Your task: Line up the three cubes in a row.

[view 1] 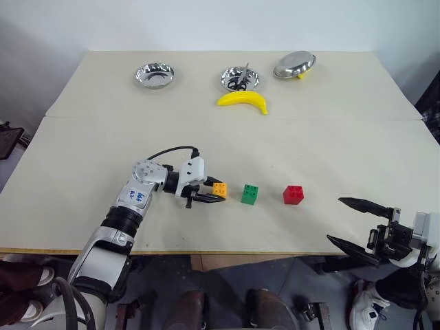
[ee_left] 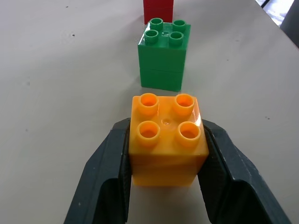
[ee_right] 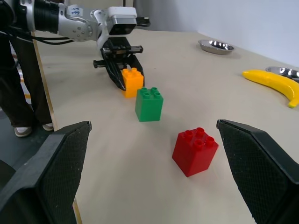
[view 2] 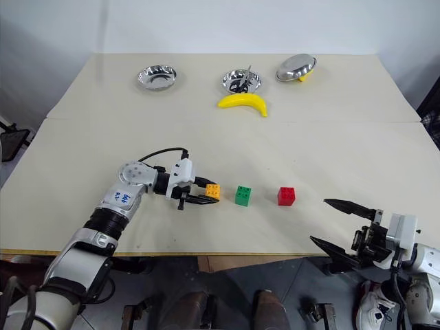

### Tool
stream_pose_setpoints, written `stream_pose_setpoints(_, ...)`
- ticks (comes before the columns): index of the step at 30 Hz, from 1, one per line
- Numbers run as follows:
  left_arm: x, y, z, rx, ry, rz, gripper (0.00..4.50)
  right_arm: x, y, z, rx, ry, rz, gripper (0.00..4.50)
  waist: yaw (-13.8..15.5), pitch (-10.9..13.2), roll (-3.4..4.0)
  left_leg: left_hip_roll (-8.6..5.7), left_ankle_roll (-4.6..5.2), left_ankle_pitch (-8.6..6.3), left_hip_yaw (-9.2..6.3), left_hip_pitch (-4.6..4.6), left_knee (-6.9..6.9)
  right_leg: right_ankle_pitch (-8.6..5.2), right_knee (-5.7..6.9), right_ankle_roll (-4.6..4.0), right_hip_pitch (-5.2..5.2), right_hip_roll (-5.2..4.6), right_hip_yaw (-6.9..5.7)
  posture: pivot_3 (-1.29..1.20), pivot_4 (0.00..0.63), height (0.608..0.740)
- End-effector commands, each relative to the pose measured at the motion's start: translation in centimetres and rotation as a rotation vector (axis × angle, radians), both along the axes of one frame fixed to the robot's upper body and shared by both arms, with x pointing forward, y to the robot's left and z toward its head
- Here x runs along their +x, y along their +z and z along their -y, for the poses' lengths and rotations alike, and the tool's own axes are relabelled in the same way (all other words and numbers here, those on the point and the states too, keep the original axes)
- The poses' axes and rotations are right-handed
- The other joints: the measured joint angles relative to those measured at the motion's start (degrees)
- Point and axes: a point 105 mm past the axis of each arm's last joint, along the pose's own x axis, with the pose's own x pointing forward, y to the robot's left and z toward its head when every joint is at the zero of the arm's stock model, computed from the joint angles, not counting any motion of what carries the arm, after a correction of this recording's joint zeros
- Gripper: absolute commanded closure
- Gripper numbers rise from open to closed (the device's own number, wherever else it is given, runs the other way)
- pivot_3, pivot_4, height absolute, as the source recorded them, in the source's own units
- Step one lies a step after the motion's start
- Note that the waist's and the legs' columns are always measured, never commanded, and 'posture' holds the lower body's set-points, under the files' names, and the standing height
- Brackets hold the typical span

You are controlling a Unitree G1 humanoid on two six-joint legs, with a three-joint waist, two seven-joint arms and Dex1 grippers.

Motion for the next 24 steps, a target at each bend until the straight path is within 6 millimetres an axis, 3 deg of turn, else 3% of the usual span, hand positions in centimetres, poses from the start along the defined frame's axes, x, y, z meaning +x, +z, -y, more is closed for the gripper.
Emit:
stream_pose_setpoints(1, 0.5, -0.4, -0.8, 0.039, 0.025, 0.003, 2.99, -0.3, 0.7, -0.3, 0.016, 0.000, 0.033, 0.00, 0.0, 0.0, 0.00, 0.00, 0.01, 0.00, 0.00, 0.00, 0.02, 0.00, 0.00, 0.00, 0.01, -0.02, 0.00, 0.00, 0.150, 0.740)
stream_pose_setpoints(12, 0.4, 0.0, -3.7, 0.024, 0.048, -0.043, 2.99, -0.2, 0.5, -0.4, 0.024, -0.009, 0.032, 0.00, -0.6, 0.0, 0.00, 0.09, -0.04, 0.04, 0.03, 0.04, 0.02, 0.00, 0.07, 0.00, -0.04, 0.01, 0.04, 0.00, 0.150, 0.740)
stream_pose_setpoints(22, 0.4, -0.8, -3.5, 0.018, 0.034, -0.075, 2.99, 0.0, 0.5, -0.4, 0.021, -0.004, 0.033, 0.00, -0.1, 0.0, 0.00, 0.05, -0.03, 0.04, 0.02, 0.07, 0.03, 0.00, 0.08, 0.00, 0.01, -0.02, 0.04, 0.00, 0.150, 0.740)
stream_pose_setpoints(24, 0.5, -0.9, -3.6, 0.020, 0.037, -0.074, 2.24, 0.0, 0.5, -0.4, 0.022, -0.002, 0.032, 0.00, -0.1, 0.0, 0.00, 0.04, -0.03, 0.04, 0.02, 0.07, 0.03, 0.00, 0.08, 0.00, 0.01, -0.02, 0.03, 0.00, 0.150, 0.740)
